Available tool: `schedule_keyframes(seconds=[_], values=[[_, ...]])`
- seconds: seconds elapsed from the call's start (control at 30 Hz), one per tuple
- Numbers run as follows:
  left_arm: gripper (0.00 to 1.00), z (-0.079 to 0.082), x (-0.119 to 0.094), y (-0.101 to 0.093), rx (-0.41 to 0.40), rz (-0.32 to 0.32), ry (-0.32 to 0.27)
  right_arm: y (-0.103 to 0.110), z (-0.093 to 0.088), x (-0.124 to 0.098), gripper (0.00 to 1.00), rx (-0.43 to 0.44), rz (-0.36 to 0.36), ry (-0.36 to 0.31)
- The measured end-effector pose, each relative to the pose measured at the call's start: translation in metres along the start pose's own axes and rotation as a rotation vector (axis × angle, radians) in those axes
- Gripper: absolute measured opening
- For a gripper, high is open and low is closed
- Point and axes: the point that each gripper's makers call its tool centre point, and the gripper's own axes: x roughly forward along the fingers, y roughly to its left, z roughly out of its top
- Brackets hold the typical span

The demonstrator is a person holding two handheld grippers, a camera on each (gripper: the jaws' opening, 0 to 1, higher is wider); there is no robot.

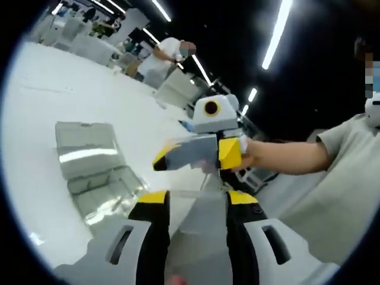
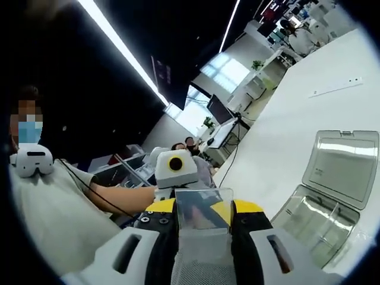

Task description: Insert the divider into the dual guide fixture by aligning both edges with the guide slots and pushing it downward to the bottom, including one-sided entry, uneven engagement, binding, and posture correction.

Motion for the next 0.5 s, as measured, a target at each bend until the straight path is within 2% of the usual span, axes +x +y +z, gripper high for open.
schedule_keyframes(seconds=[0.13,0.2,0.27,0.3,0.37,0.4,0.5], values=[[0.35,-0.001,0.001,0.007,0.021,0.077,0.021,-0.004,-0.001,0.003,0.30,-0.002,-0.024,-0.001],[0.34,-0.003,0.001,0.014,0.029,0.149,0.033,-0.008,-0.002,0.004,0.30,-0.001,-0.042,0.002],[0.34,-0.003,0.003,0.011,0.042,0.161,0.036,-0.012,-0.003,0.004,0.30,0.008,-0.061,0.002],[0.34,-0.005,0.002,0.016,0.051,0.205,0.047,-0.013,-0.002,0.004,0.30,0.006,-0.065,-0.001],[0.35,-0.009,0.002,0.018,0.084,0.238,0.070,-0.015,-0.002,0.004,0.30,0.011,-0.079,-0.004],[0.35,-0.012,0.001,0.023,0.094,0.285,0.082,-0.017,-0.002,0.004,0.30,0.011,-0.087,-0.004],[0.34,-0.016,0.001,0.028,0.112,0.360,0.102,-0.024,-0.005,0.004,0.30,0.012,-0.123,0.003]])
